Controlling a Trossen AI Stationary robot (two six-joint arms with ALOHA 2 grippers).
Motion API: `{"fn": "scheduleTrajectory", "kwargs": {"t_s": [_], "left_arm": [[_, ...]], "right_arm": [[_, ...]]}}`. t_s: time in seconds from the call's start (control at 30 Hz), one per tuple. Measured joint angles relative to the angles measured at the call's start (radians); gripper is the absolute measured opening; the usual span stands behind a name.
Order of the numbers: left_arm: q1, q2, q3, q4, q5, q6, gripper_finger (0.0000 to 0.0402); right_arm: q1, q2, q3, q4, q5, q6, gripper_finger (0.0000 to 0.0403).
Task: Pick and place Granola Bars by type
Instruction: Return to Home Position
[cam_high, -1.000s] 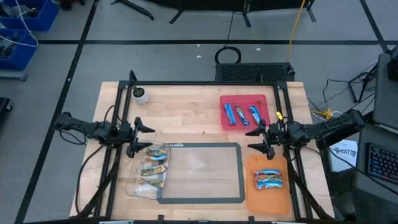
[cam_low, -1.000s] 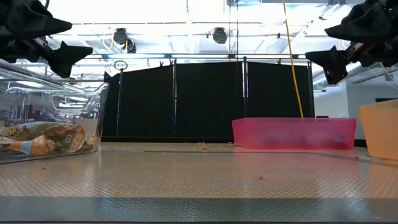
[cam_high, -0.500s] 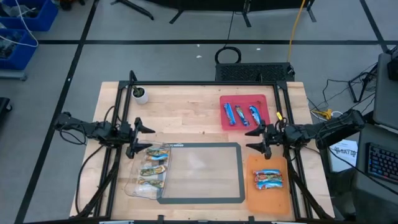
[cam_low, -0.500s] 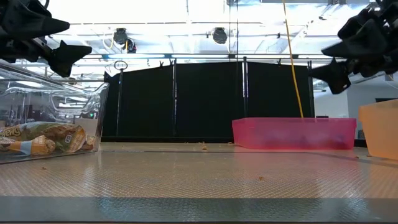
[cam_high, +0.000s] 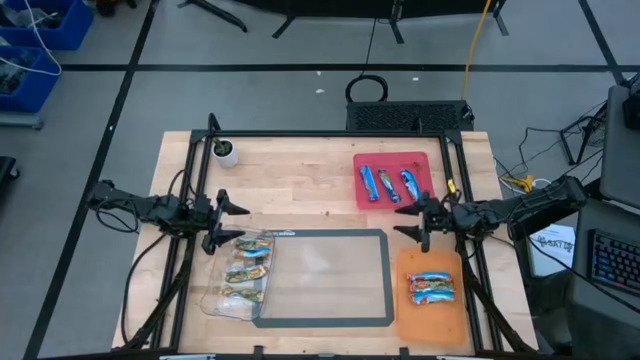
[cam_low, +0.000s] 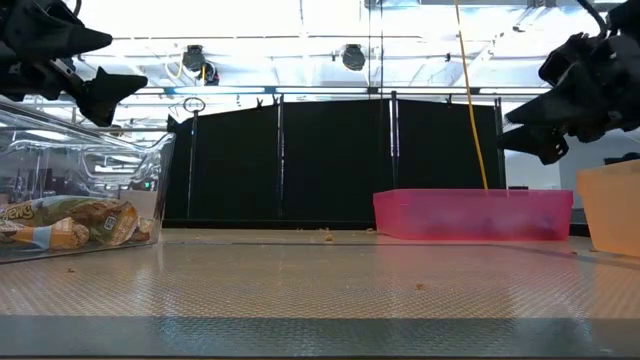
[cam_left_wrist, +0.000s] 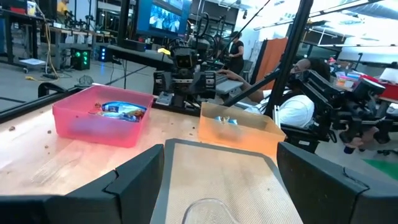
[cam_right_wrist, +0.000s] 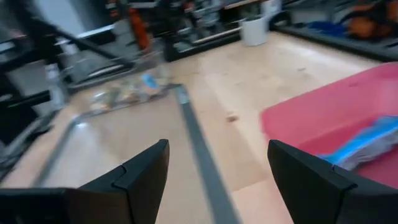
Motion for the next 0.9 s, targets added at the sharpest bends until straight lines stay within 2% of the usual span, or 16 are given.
{"fn": "scheduleTrajectory", "kwargs": {"t_s": [0.2, 0.9], "left_arm": [[0.0, 0.0, -0.002, 0.027, 0.0, 0.006, 0.031], [0.0, 0.0, -0.003, 0.042, 0.0, 0.009, 0.031]], "right_arm": [[-0.001, 0.018, 0.0, 0.0, 0.131, -0.005, 0.0263], [-0.001, 0.02, 0.0, 0.03, 0.128, -0.002, 0.0263]]}}
